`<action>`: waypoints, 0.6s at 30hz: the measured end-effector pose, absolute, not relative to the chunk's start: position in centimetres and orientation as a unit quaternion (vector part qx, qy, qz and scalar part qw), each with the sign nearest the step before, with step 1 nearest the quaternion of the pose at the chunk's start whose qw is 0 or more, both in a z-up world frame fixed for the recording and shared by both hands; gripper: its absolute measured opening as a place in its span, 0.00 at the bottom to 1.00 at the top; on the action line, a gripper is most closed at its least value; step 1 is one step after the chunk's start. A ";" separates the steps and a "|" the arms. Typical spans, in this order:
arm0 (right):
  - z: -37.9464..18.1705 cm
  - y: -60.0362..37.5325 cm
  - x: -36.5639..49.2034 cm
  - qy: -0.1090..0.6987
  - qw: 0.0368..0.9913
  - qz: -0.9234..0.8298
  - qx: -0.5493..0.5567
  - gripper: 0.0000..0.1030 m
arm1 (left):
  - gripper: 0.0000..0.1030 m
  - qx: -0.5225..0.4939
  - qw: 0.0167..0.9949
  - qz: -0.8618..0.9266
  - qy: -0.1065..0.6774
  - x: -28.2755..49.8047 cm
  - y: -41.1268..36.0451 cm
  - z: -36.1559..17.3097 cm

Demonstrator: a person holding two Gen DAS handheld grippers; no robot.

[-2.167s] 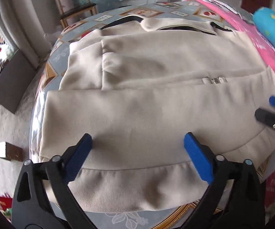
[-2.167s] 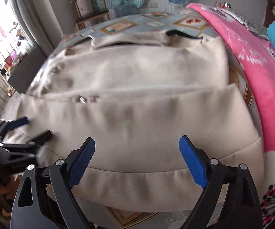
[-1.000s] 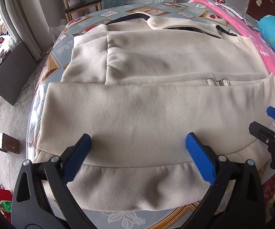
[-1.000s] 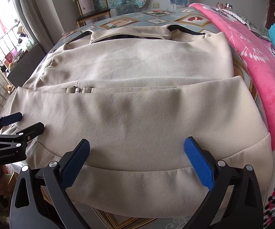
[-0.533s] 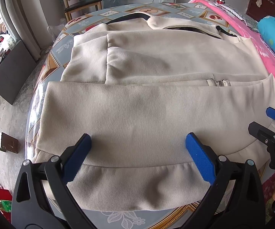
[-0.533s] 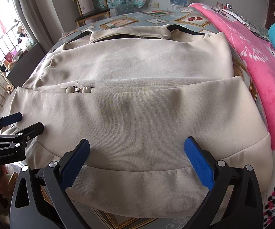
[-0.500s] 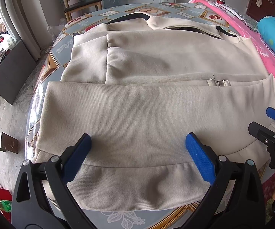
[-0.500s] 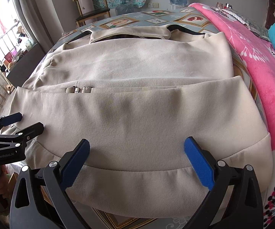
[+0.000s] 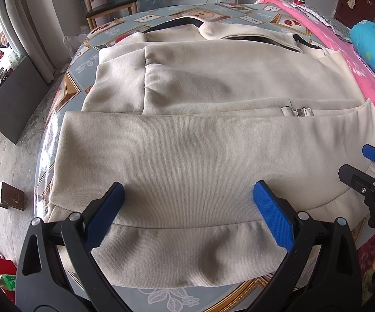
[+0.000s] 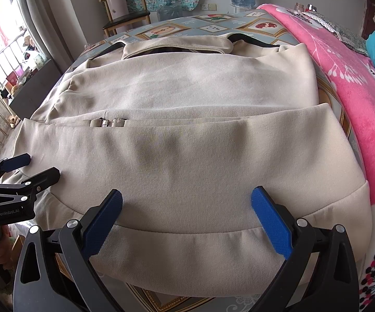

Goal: Fold large clothes

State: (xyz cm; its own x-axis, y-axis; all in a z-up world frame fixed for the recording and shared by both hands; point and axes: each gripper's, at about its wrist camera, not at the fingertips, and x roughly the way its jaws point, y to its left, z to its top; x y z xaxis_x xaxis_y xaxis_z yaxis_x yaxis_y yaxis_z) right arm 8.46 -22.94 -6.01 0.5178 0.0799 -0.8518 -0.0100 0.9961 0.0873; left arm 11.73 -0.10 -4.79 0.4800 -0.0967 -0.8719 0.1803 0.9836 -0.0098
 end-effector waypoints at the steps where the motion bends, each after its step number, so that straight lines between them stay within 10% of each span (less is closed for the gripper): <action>1: -6.0 -22.9 8.5 0.492 0.870 0.026 0.036 0.94 | 0.94 0.042 0.859 -0.082 0.503 11.7 -0.1 -4.8; 18: -4.3 -22.0 8.7 0.461 0.886 0.041 0.024 0.94 | 0.94 0.047 0.858 -0.094 0.502 11.8 0.1 -4.9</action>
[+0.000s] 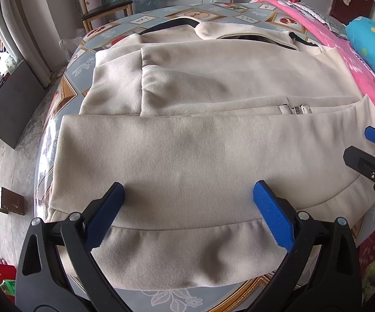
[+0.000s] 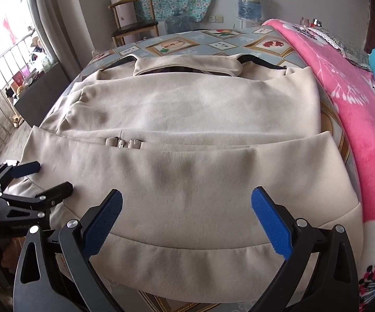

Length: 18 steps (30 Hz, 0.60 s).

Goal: Fold large clothes
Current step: 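Grasp the jacket hem with the left gripper and lift it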

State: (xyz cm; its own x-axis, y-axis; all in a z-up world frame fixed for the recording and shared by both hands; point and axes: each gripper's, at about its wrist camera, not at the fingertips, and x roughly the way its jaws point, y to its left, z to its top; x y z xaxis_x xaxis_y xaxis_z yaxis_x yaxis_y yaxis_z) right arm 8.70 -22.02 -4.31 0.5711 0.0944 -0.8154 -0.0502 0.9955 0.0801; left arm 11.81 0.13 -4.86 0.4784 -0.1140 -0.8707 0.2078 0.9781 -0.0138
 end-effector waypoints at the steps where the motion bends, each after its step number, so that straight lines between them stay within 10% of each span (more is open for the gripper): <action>1: -4.3 -22.1 8.6 0.460 0.886 0.043 0.027 0.94 | 0.94 0.046 0.858 -0.094 0.504 11.9 0.2 -4.8; 10: -3.8 -21.5 7.8 0.441 0.890 0.109 0.048 0.93 | 0.93 0.033 0.907 -0.098 0.409 8.4 4.9 -0.9; 14: -4.6 -20.8 8.1 0.453 0.883 0.117 0.045 0.77 | 0.92 0.040 0.909 -0.095 0.404 8.5 6.5 -0.8; 18: -5.4 -20.8 8.2 0.463 0.879 0.110 0.040 0.71 | 0.66 0.044 0.905 -0.093 0.413 9.9 7.7 -0.9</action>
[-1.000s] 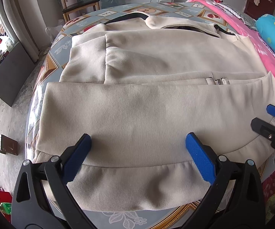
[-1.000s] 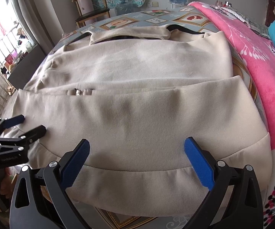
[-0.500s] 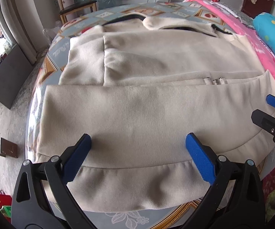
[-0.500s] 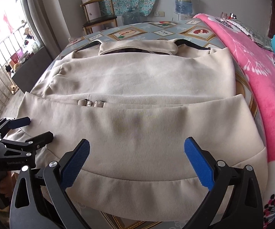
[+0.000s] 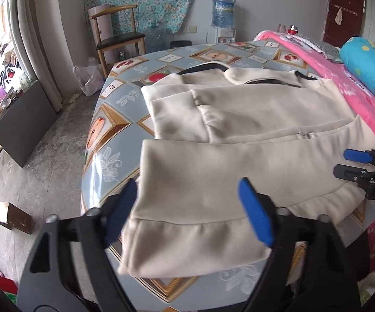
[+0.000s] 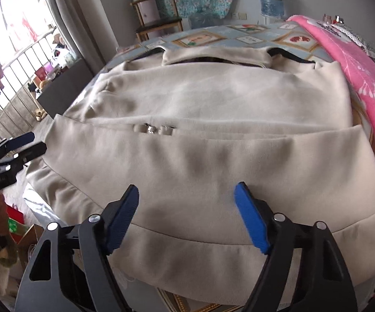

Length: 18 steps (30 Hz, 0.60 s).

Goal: Fold large clothes
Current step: 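Grasp the jacket hem with the left gripper and lift it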

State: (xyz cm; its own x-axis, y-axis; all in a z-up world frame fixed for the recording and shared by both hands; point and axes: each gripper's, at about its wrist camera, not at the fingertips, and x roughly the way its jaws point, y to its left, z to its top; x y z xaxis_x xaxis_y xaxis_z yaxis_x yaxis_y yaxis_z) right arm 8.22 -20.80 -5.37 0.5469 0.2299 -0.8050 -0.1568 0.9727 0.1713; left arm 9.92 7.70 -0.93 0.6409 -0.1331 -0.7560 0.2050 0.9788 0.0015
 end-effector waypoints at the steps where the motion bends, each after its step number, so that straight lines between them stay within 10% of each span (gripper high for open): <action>1: -5.4 -20.8 8.2 0.464 0.878 0.110 0.038 0.71 | 0.58 0.039 0.904 -0.093 0.416 10.4 8.0 -1.1; 18: -5.5 -20.0 8.4 0.474 0.876 0.095 0.008 0.70 | 0.17 -0.053 0.883 -0.195 0.424 14.8 13.0 -2.0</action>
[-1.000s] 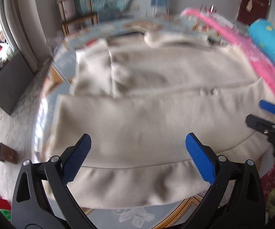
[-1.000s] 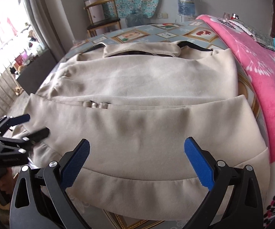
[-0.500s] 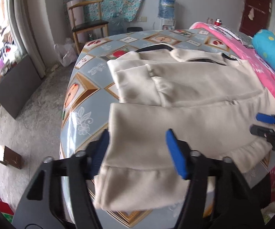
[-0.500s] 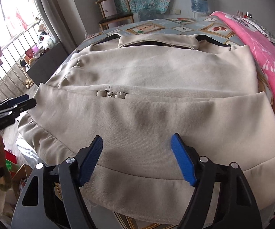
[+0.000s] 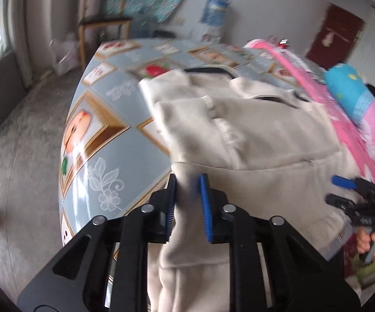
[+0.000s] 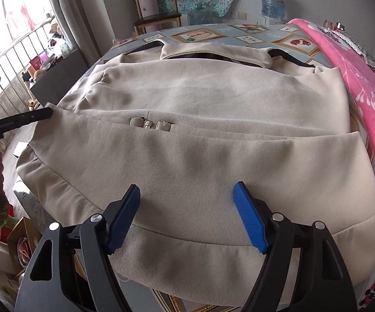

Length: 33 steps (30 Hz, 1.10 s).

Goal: Fold large clothes
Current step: 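Grasp the jacket hem with the left gripper and lift it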

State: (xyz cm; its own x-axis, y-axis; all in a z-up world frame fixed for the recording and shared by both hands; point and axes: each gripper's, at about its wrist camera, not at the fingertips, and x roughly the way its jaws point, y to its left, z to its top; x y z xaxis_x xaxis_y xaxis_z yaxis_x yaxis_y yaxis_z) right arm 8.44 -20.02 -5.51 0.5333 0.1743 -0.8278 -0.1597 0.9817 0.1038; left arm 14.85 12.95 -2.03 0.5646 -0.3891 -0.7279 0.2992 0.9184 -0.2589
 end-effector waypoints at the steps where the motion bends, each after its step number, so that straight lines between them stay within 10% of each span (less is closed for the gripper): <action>1: -5.5 -20.0 8.4 0.474 0.875 0.095 0.008 0.70 | 0.17 -0.053 0.884 -0.206 0.417 14.5 12.9 -1.7; 18: -5.5 -20.0 8.5 0.474 0.876 0.094 0.006 0.70 | 0.30 -0.008 0.867 -0.213 0.450 15.5 10.8 -3.1; 33: -1.6 -27.6 7.0 0.420 0.903 0.049 0.071 0.60 | 0.06 0.076 0.893 -0.144 0.421 13.1 8.0 -1.9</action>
State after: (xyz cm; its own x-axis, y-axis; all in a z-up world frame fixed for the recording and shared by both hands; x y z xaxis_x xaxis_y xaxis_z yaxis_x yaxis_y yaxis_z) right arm 6.97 -27.61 -1.62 0.6422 0.1481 -0.7521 -0.0285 0.9851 0.1696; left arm 13.12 8.04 -1.90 0.6047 -0.1926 -0.7728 0.3201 0.9473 0.0144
